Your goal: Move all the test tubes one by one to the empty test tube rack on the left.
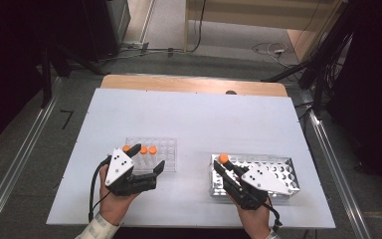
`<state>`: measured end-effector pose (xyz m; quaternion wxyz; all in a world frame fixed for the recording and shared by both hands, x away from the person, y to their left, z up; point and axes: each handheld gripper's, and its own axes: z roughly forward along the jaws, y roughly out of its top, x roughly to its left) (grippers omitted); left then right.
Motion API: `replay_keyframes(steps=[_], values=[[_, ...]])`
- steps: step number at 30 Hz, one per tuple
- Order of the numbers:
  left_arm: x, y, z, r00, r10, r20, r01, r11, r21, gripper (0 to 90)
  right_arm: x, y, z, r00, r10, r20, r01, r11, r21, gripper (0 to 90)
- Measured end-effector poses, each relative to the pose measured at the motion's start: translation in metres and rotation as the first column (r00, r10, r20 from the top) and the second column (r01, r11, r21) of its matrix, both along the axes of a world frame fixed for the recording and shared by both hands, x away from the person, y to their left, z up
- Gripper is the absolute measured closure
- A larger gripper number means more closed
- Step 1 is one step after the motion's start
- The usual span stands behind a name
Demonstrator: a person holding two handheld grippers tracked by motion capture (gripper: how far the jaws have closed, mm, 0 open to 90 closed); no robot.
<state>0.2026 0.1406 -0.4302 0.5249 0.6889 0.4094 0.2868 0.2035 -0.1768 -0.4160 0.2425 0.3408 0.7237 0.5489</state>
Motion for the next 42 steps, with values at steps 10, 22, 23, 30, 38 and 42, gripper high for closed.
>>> replay_keyframes(steps=[10, 22, 23, 30, 38, 42], values=[[-0.003, 0.0, 0.003, 0.9999, -0.004, 0.012, 0.004, 0.9999, -0.01, 15.1, 0.003, 0.016, -0.007, 0.999, 0.042, -0.016, -0.042, 0.999, -0.019, 72.3], [-0.004, -0.001, 0.005, 0.9997, -0.024, 0.003, 0.024, 0.999, -0.037, 15.2, 0.003, 0.027, -0.016, 0.997, 0.07, -0.034, -0.072, 0.996, -0.046, 72.3], [-0.004, -0.001, 0.005, 0.9997, -0.025, 0.005, 0.025, 0.999, -0.038, 15.2, 0.004, 0.028, -0.017, 0.9969, 0.07, -0.036, -0.072, 0.996, -0.046, 72.3], [-0.006, -0.003, 0.008, 0.9993, -0.035, 0.011, 0.035, 0.9984, -0.044, 15.3, 0.004, 0.035, -0.021, 0.9952, 0.087, -0.046, -0.089, 0.994, -0.06, 72.3], [-0.008, -0.008, 0.008, 0.997, -0.078, -0.005, 0.077, 0.9963, -0.037, 15.6, 0.006, 0.039, -0.023, 0.9945, 0.09, -0.053, -0.093, 0.993, -0.067, 72.3], [-0.01, -0.012, 0.01, 0.9952, -0.097, -0.005, 0.097, 0.9945, -0.039, 15.6, 0.006, 0.043, -0.024, 0.9933, 0.102, -0.055, -0.106, 0.991, -0.077, 72.3]])
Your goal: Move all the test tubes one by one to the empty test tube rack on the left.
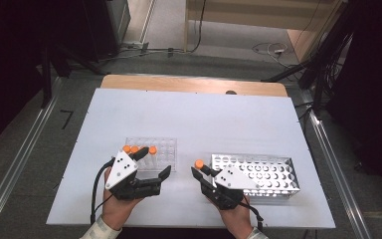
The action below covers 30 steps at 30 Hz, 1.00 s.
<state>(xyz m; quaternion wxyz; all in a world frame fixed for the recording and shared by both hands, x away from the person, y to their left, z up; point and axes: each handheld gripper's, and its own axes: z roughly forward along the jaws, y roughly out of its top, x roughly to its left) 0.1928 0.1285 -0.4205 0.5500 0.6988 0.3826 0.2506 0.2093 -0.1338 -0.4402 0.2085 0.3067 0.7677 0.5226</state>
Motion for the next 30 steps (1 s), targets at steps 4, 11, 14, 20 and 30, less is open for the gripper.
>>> replay_keyframes(steps=[4, 11, 14, 20, 30], values=[[-0.002, -0.005, 0.0, 0.9996, -0.028, -0.003, 0.028, 0.9996, 0.005, 15.7, 0.0, 0.004, -0.002, 0.9999, 0.01, -0.004, -0.01, 1.0, -0.01, 72.3], [-0.008, -0.018, -0.001, 0.9923, -0.124, 0.001, 0.124, 0.9923, -0.002, 23.1, -0.002, 0.014, -0.006, 0.9989, 0.044, -0.016, -0.044, 0.999, -0.025, 72.3], [-0.01, -0.023, -0.002, 0.9852, -0.171, 0.007, 0.171, 0.9852, -0.006, 31.9, -0.004, 0.018, -0.008, 0.9977, 0.064, -0.021, -0.065, 0.997, -0.036, 72.3], [-0.011, -0.032, -0.006, 0.9771, -0.213, 0.001, 0.213, 0.9771, 0.007, 43.5, -0.008, 0.027, -0.011, 0.9946, 0.1, -0.03, -0.101, 0.994, -0.05, 72.3], [-0.007, -0.034, -0.01, 0.972, -0.235, -0.004, 0.235, 0.972, 0.011, 63.9, -0.011, 0.029, -0.011, 0.9918, 0.122, -0.039, -0.124, 0.991, -0.049, 72.3]])
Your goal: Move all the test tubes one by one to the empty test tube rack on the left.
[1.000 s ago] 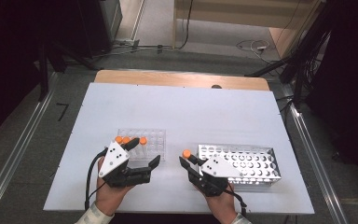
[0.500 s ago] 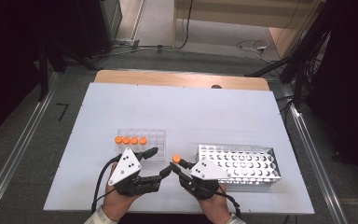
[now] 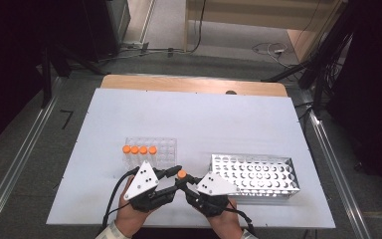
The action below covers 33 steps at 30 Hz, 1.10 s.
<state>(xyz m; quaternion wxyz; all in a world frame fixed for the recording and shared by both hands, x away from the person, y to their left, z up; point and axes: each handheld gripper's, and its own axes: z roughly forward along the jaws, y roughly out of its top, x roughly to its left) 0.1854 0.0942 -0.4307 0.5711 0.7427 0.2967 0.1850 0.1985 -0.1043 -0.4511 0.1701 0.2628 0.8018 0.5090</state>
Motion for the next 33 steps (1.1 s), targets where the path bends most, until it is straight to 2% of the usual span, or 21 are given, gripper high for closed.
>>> replay_keyframes(steps=[6, 18, 25, 26, 33], values=[[0.0011, 0.0002, -0.0012, 1.0, -0.002, -0.003, 0.002, 1.0, 0.001, 68.6, -0.0008, -0.0001, 0.0003, 1.0, 0.001, -0.003, -0.001, 1.0, 0.003, 72.3], [0.0008, -0.0011, -0.0019, 1.0, 0.003, 0.008, -0.003, 0.9999, 0.017, 70.3, -0.0006, -0.0007, -0.0001, 1.0, 0.002, -0.007, -0.002, 1.0, 0.004, 72.3], [0.0009, -0.0002, -0.0007, 1.0, 0.002, -0.001, -0.002, 1.0, -0.001, 70.8, -0.0005, -0.0016, 0.0002, 0.9999, 0.008, -0.01, -0.008, 1.0, 0.018, 71.0], [0.0011, 0.0004, -0.0003, 1.0, 0.001, -0.003, -0.001, 1.0, -0.001, 70.8, -0.0003, -0.0019, 0.0003, 0.9999, 0.011, -0.01, -0.011, 1.0, 0.021, 69.7], [0.003, 0.004, 0.0035, 0.9999, 0.006, -0.009, -0.006, 0.9998, -0.017, 70.8, 0.0041, -0.0058, 0.002, 0.9985, 0.022, -0.05, -0.02, 0.999, 0.033, 34.0]])
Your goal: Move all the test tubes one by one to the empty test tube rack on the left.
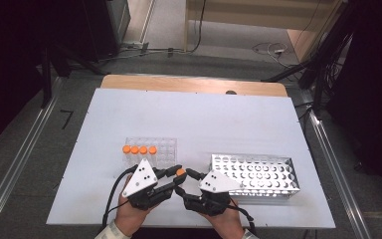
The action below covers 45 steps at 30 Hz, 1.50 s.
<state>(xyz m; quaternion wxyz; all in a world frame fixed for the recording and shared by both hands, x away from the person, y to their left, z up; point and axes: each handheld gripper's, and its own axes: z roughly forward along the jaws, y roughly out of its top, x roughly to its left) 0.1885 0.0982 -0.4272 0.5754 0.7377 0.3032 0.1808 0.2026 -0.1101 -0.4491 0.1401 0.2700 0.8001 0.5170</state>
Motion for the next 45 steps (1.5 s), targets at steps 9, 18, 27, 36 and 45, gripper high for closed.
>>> replay_keyframes(steps=[9, 18, 27, 36, 45], values=[[0.007, 0.008, 0.01, 0.9996, 0.027, -0.003, -0.027, 0.9992, -0.029, 70.9, 0.0, -0.014, 0.003, 0.9993, -0.037, -0.001, 0.037, 0.999, 0.006, 23.8], [0.022, 0.022, 0.031, 0.9975, 0.071, -0.004, -0.071, 0.9955, -0.064, 70.8, 0.001, -0.031, 0.006, 0.9972, -0.075, 0.001, 0.075, 0.997, 0.021, 23.8], [0.039, 0.037, 0.041, 0.9882, 0.153, 0.013, -0.151, 0.9854, -0.078, 70.8, 0.003, -0.036, 0.006, 0.9963, -0.086, 0.0, 0.086, 0.996, 0.022, 23.8], [0.054, 0.043, 0.028, 0.9767, 0.214, 0.012, -0.214, 0.976, -0.043, 70.8, 0.002, -0.035, 0.006, 0.9963, -0.086, -0.006, 0.086, 0.996, 0.022, 24.1], [0.06, 0.037, 0.002, 0.9729, 0.231, -0.015, -0.23, 0.9722, 0.046, 70.7, 0.003, -0.035, 0.005, 0.9962, -0.087, -0.008, 0.087, 0.996, 0.018, 24.2]])
